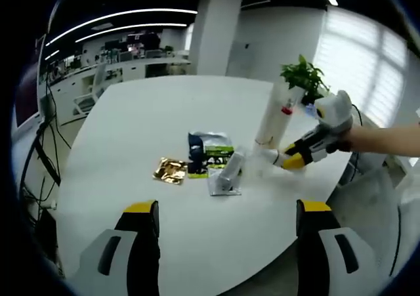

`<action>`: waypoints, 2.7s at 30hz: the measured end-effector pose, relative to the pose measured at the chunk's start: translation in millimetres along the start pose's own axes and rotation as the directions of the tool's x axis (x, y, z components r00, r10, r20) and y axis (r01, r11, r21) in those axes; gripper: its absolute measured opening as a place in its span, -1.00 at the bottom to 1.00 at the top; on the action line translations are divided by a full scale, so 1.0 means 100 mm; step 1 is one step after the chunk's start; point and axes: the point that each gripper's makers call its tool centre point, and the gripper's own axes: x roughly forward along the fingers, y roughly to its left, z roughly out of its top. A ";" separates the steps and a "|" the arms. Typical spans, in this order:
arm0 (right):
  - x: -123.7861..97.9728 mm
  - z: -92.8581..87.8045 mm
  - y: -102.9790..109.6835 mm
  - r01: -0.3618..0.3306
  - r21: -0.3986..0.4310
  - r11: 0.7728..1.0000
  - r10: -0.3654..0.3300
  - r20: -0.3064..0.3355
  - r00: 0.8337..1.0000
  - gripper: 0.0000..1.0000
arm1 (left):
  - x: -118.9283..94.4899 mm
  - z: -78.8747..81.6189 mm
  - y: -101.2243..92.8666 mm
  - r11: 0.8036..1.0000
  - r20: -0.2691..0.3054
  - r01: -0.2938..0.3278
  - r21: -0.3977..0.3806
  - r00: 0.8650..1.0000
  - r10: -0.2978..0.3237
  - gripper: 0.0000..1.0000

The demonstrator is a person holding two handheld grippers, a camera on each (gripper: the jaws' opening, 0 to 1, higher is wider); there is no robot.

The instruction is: Arrange the skincare products in the storage area until every visible bottle or jar stands upright without overlapping.

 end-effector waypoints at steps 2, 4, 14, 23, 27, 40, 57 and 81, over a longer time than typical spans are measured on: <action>-0.07 0.04 0.09 -0.027 0.033 0.999 0.026 0.035 0.999 -0.64 | 0.01 0.04 -0.05 1.000 0.006 0.016 -0.004 1.000 -0.016 0.66; -0.13 0.10 0.19 -0.065 0.078 0.995 0.058 0.086 0.995 -0.64 | 0.01 0.08 -0.11 0.999 0.013 0.035 -0.006 0.999 -0.035 0.65; -0.44 0.40 0.59 -0.296 0.274 0.915 0.196 0.339 0.920 -0.64 | 0.03 0.38 -0.63 0.969 0.091 0.241 -0.054 0.968 -0.236 0.59; -0.62 0.55 0.79 -0.413 0.308 0.857 0.245 0.460 0.853 -0.64 | 0.04 0.49 -0.89 0.935 0.113 0.343 -0.091 0.936 -0.333 0.53; -0.69 0.60 0.85 -0.454 0.301 0.839 0.268 0.497 0.825 -0.64 | 0.03 0.56 -1.05 0.904 0.139 0.412 -0.114 0.908 -0.396 0.47; -0.98 0.81 1.13 -0.596 0.211 0.775 0.374 0.607 0.701 -0.64 | -0.03 0.78 -1.52 0.783 0.196 0.613 -0.109 0.785 -0.587 0.19; -1.28 0.84 1.30 -0.675 0.121 0.728 0.444 0.667 0.598 -0.63 | -0.13 1.00 -1.76 0.632 0.257 0.759 -0.156 0.649 -0.716 -0.38; -1.29 0.60 1.18 -0.621 0.149 0.769 0.436 0.588 0.681 -0.56 | 0.05 1.04 -1.88 0.681 0.190 0.727 -0.092 0.684 -0.704 -0.67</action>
